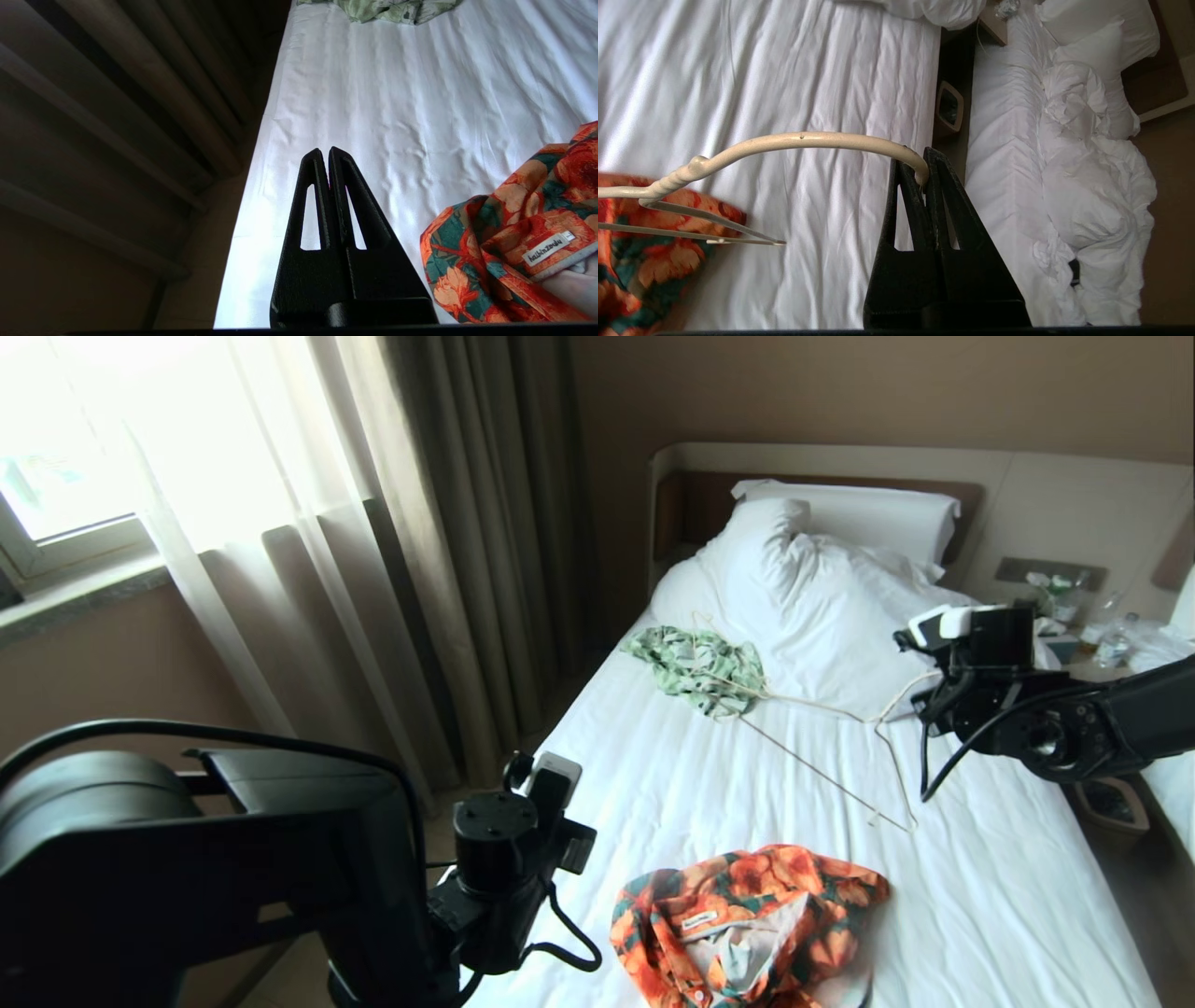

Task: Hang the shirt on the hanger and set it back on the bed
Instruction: Place the hanger on the bed

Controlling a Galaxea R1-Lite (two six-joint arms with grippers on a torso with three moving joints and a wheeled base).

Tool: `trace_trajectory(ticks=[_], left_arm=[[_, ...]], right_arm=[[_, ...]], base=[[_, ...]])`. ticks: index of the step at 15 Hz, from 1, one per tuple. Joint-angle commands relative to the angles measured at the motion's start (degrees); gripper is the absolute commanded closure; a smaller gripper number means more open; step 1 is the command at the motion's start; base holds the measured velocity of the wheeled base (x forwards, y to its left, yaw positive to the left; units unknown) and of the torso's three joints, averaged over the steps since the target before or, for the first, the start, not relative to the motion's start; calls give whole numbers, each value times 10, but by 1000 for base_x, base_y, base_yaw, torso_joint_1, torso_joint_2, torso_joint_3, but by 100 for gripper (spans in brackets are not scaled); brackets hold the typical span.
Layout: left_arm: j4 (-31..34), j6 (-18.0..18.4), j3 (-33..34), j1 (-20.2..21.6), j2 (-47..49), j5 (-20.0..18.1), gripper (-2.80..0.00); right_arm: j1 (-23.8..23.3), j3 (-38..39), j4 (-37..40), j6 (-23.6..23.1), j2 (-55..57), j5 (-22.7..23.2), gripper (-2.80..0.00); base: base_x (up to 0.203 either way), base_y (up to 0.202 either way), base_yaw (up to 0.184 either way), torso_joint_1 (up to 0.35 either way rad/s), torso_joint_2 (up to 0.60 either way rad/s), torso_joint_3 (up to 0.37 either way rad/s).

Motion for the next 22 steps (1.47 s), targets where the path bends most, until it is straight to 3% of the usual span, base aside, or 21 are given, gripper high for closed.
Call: trace_trajectory(ticks=[1,4,7,8,11,15,17,21,22], left_arm=[[-17,1,32,22,-29,1,0],[-31,-2,52,45,-37,3,0],[-31,-1,46,56,-41,4,0],[-31,0,46,59,-47,4,0],[-31,2,45,63,-60,24,0],[-31,-1,52,93,-87,39,0],[-31,2,54,101,-101,39,0],[-31,4,76,112,-143,40,0],[-31,2,81,123,-153,37,0]], right_arm=[[3,57,-1,-38,-5,-2,0],[20,161,-2,-101,-19,-2,0],[47,199,-2,-115,13,-2,0],[50,200,-2,-116,24,-3,-280],[51,203,-4,-122,39,-3,-280],[59,262,-3,-129,-10,-3,-280],[55,290,27,-172,-21,-3,-280],[65,267,31,-183,-21,-3,-280],[65,271,30,-178,-26,-2,0]], base=[[0,0,0,0,0,0],[0,0,0,0,0,0],[0,0,0,0,0,0],[0,0,0,0,0,0],[0,0,0,0,0,0],[0,0,0,0,0,0],[0,0,0,0,0,0],[0,0,0,0,0,0],[0,0,0,0,0,0]])
